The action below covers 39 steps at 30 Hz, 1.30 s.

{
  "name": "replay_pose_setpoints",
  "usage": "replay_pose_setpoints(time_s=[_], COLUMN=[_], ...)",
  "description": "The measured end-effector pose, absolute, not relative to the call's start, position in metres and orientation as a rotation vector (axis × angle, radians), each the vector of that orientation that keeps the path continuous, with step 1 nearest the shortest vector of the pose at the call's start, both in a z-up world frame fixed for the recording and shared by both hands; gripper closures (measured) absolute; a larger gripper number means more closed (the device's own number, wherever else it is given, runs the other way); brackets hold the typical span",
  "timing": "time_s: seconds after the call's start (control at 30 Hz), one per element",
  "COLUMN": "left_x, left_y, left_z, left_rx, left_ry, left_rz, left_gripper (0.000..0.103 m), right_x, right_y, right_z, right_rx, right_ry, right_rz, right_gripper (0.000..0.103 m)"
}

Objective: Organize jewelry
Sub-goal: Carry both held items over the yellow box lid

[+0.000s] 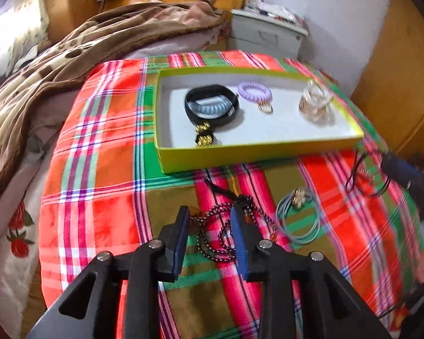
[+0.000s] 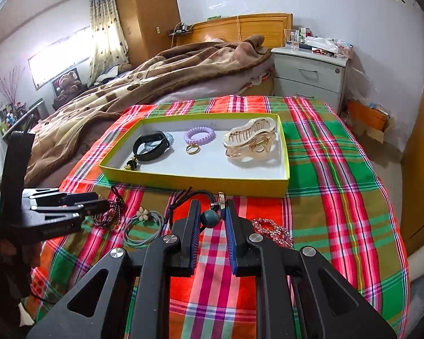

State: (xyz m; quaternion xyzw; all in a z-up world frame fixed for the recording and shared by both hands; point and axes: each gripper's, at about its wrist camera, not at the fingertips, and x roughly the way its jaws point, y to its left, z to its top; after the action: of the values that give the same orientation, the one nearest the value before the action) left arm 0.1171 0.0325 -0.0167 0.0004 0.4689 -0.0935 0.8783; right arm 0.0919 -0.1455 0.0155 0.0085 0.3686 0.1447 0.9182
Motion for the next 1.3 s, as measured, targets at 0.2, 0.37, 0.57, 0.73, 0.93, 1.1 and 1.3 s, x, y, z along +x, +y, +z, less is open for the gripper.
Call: replay_pose_setpoints(time_s=[0.2, 0.37, 0.57, 0.73, 0.93, 1.1, 1.3], left_x=[0.124, 0.128, 0.13, 0.125, 0.118, 0.115, 0.123], left_y=[0.024, 0.024, 0.02, 0.026, 0.033, 0.036, 0.038], left_z=[-0.026, -0.025, -0.024, -0.021, -0.004, 0.013, 0.033], left_rx=[0.123, 0.146, 0.112, 0.039, -0.016, -0.025, -0.026], left_ry=[1.012, 0.972, 0.966, 0.959, 0.91, 0.866, 0.822], left_rz=[-0.18, -0.23, -0.247, -0.265, -0.28, -0.29, -0.291], left_gripper=[0.058, 0.056, 0.085, 0.086, 0.086, 0.086, 0.086], right_x=[0.093, 0.095, 0.095, 0.094, 0.095, 0.1, 0.112], right_y=[-0.146, -0.145, -0.146, -0.147, -0.145, -0.143, -0.137], right_z=[0.016, 0.015, 0.014, 0.016, 0.022, 0.032, 0.045], right_rx=[0.024, 0.035, 0.04, 0.037, 0.036, 0.033, 0.023], right_ry=[0.754, 0.753, 0.759, 0.752, 0.738, 0.714, 0.683], right_rz=[0.3, 0.301, 0.295, 0.291, 0.293, 0.292, 0.302], right_gripper=[0.086, 0.086, 0.086, 0.086, 0.086, 0.086, 0.086])
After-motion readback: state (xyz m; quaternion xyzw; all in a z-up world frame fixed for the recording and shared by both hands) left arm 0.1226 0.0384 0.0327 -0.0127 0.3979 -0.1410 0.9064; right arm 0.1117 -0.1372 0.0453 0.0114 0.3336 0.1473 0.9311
